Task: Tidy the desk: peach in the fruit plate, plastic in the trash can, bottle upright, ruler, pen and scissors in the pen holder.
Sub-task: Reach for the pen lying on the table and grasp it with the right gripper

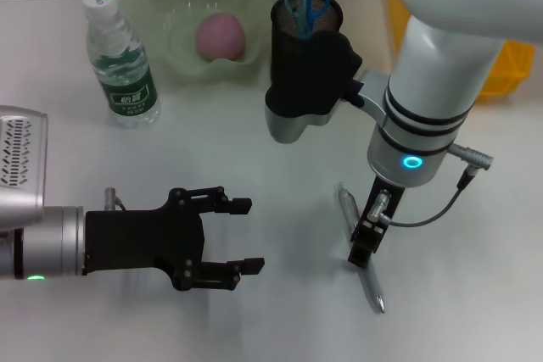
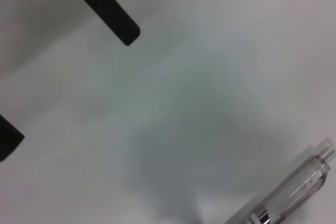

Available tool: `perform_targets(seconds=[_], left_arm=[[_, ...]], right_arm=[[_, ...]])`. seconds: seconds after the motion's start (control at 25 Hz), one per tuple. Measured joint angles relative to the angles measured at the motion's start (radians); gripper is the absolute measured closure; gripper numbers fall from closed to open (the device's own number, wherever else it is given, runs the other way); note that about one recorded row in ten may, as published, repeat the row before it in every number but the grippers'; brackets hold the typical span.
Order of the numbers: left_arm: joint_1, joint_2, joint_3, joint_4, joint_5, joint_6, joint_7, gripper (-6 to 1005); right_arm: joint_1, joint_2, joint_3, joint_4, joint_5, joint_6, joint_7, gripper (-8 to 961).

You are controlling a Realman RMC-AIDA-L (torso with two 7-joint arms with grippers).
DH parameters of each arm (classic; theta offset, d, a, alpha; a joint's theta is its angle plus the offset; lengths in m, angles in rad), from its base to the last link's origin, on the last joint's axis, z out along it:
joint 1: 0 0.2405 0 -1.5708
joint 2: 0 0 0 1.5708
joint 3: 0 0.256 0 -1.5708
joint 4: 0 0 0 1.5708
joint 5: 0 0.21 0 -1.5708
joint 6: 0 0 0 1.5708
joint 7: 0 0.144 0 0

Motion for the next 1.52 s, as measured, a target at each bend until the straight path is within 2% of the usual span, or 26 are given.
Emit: perform_targets(seconds=[1.52], left_arm=[[-0.005, 0.0, 0.0, -0.003, 0.003, 0.0, 0.0, 216]], right_arm=[[0.031, 0.0, -0.079, -0.006, 0.03, 0.032, 0.025, 451]])
